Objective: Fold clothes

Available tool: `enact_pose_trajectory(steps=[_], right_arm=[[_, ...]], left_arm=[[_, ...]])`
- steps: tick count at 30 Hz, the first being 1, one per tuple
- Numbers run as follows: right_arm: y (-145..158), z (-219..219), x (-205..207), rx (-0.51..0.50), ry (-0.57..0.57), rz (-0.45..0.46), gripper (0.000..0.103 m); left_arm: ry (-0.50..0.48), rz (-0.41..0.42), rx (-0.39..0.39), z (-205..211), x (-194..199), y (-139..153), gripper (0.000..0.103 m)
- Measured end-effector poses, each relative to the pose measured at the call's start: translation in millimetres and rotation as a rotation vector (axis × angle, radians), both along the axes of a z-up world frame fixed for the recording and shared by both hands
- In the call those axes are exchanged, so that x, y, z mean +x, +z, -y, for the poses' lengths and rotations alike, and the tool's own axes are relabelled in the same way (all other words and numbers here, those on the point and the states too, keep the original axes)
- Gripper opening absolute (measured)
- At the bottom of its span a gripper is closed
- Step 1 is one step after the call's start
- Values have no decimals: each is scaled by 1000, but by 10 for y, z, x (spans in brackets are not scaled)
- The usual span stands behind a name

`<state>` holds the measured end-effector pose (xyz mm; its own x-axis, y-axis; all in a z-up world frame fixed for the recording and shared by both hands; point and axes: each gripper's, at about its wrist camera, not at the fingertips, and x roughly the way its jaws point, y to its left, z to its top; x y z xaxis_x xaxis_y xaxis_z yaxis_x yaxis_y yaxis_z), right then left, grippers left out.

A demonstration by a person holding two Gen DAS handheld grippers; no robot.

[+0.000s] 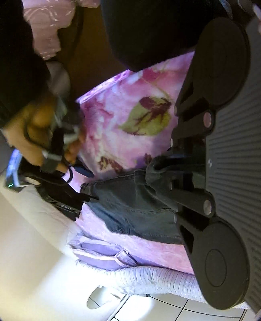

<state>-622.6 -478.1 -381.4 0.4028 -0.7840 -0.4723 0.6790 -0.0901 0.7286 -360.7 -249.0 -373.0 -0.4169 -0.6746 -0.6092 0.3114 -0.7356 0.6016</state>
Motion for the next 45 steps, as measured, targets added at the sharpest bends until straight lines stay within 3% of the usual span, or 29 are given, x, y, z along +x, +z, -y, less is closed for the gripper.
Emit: enact_pose_trajectory(steps=[1,4,9,12,16,22,24,28,33,36,38,40,45], right_arm=[[-8,107,-47,12,9,24,36],[-28,378,-161,35,33,48,28],[-27,465,-166,15,64,-30,30],[9,303,-219,13,27,-43,44],[239,-116,-45,-54,64,-156,46],[444,-1005,650,-213,326,-165,46],[420,-1217,930,-239,421,-232,46],[259,-1463,1457,-241,573,-433,48],[342,-1634,1739,-281,639,-546,49],[392,-1737,1908,-305,678,-614,51],[328,-1773,2086,-260,728,-640,52],[290,-1847,2283,-249,737,-677,54],[379,-2037,2790,-374,842,-683,58]], left_arm=[[-2,-16,13,4,48,12,0],[3,-24,43,54,100,-35,0],[22,-33,75,41,62,-66,0],[39,-50,105,-51,143,18,6],[112,-97,109,-253,373,151,10],[384,-111,71,-543,1117,195,14],[494,-110,65,-628,1417,184,14],[757,-132,130,-825,2191,109,19],[1001,-206,114,-1343,3012,128,19],[1110,-266,101,-1653,3366,155,26],[1174,-307,95,-1834,3580,193,28],[1226,-294,50,-2003,3693,235,28],[1314,-223,-48,-2291,4043,308,29]])
